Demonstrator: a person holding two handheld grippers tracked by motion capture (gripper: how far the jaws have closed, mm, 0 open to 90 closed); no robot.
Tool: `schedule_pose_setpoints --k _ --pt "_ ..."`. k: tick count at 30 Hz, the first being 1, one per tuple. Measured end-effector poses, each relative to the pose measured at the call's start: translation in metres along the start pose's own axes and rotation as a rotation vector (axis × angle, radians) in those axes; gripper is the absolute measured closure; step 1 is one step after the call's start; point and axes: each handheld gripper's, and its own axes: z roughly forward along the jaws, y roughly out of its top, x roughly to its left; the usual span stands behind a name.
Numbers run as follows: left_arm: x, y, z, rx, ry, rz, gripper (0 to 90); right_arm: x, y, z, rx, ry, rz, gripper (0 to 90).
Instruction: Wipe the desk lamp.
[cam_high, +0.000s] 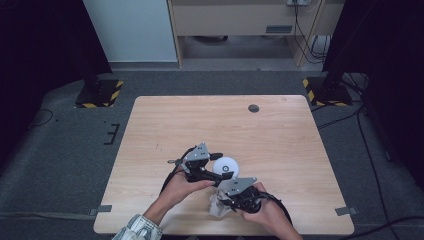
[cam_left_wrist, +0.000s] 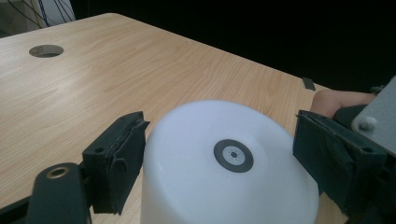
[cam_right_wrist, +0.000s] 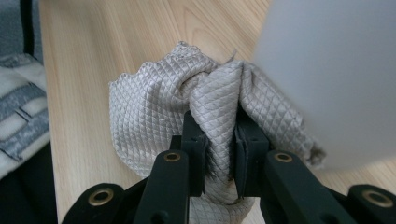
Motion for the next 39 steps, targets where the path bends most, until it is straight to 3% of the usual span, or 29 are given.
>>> schedule_pose_setpoints --k 7,10,11,12,14,16,24,29,31,34,39 --pt "0.001 0.0 -0.001 0.001 0.003 -0.001 16.9 -0.011 -0.009 -0.017 -0.006 -0.031 0.02 77.2" --pt "0.001 0.0 -0.001 -0.001 0.005 -0.005 16.9 -0.014 -0.009 -0.027 -0.048 -0.042 0.036 77.2" --pt "0.001 0.0 -0.001 -0.003 0.007 -0.008 16.9 -0.016 -0.008 -0.036 -0.089 -0.048 0.047 77.2" --pt "0.001 0.0 -0.001 -0.003 0.007 -0.008 16.9 -0.016 -0.008 -0.036 -0.089 -0.048 0.047 77.2" --pt "0.002 -0.001 -0.001 -0.004 0.013 -0.01 17.0 -0.016 -0.004 -0.046 -0.161 -0.042 0.057 77.2" --pt "0.003 -0.001 -0.002 -0.005 0.017 -0.013 17.0 -0.015 -0.002 -0.046 -0.176 -0.044 0.055 77.2" --pt "0.004 -0.001 -0.002 -0.009 0.015 -0.018 17.0 -0.01 0.003 -0.038 -0.175 -0.028 0.036 77.3" --pt "0.004 -0.001 -0.002 -0.009 0.016 -0.016 16.9 -0.001 0.011 -0.023 -0.171 -0.014 0.011 77.3" --pt "0.004 -0.001 -0.002 -0.009 0.014 -0.019 16.9 0.002 0.013 -0.015 -0.151 -0.019 -0.012 77.3" --pt "0.004 -0.001 -0.002 -0.01 0.013 -0.019 16.9 0.006 0.013 0.001 -0.076 -0.028 -0.039 77.3" --pt "0.003 -0.001 -0.001 -0.008 0.011 -0.014 16.9 0.005 0.01 0.002 -0.046 -0.027 -0.033 77.4"
